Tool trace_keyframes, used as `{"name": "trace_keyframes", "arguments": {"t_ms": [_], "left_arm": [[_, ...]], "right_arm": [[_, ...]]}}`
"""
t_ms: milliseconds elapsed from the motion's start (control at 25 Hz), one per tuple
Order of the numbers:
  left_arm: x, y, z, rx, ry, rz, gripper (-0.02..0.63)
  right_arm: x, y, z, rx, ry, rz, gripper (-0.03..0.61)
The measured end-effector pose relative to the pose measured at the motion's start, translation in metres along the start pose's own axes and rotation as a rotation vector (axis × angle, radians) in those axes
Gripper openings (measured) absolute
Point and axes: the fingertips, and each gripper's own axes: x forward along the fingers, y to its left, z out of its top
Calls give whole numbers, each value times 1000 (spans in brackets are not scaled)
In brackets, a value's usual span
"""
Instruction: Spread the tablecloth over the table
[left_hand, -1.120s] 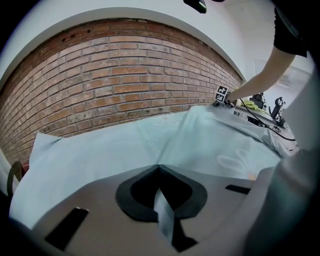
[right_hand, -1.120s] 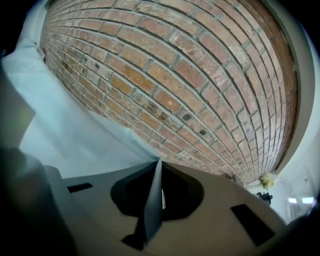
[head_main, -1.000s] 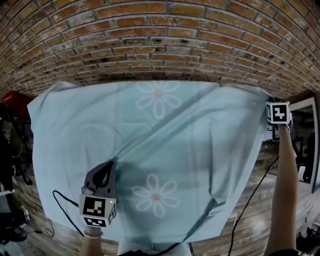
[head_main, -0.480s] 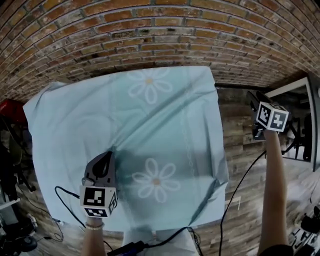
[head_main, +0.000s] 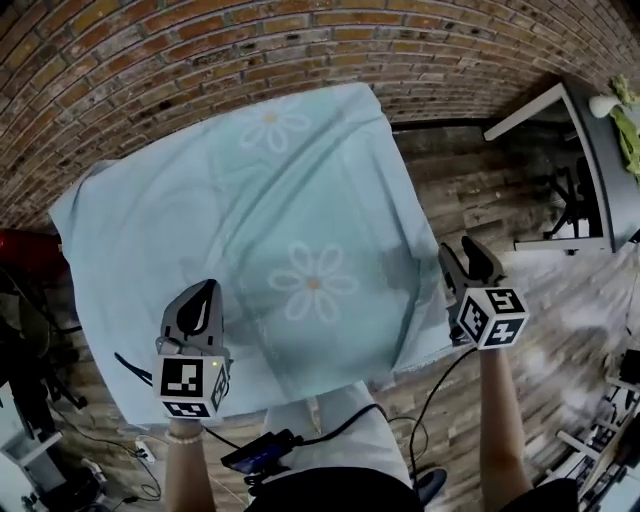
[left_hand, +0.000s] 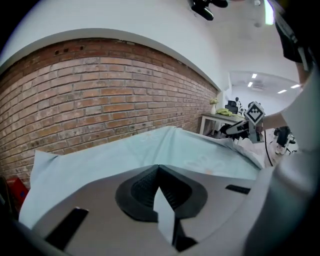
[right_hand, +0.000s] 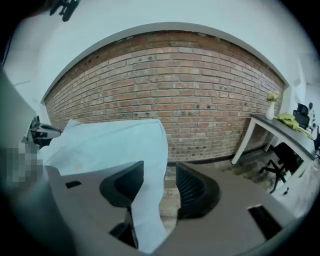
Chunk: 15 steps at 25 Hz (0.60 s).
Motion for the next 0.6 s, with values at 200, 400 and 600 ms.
{"name": "trace_keyframes", "arguments": {"t_ms": [200, 400, 600], "left_arm": [[-35, -15, -1, 31, -26, -74, 14], [-64, -22, -10, 39, -30, -100, 14], [-80, -19, -18, 54, -27, -106, 14]], "right_arm": [[-70, 55, -80, 40, 71, -126, 216], [-92, 107, -145, 81, 155, -173, 224], [-97, 107, -156, 76, 136, -310, 43]]}}
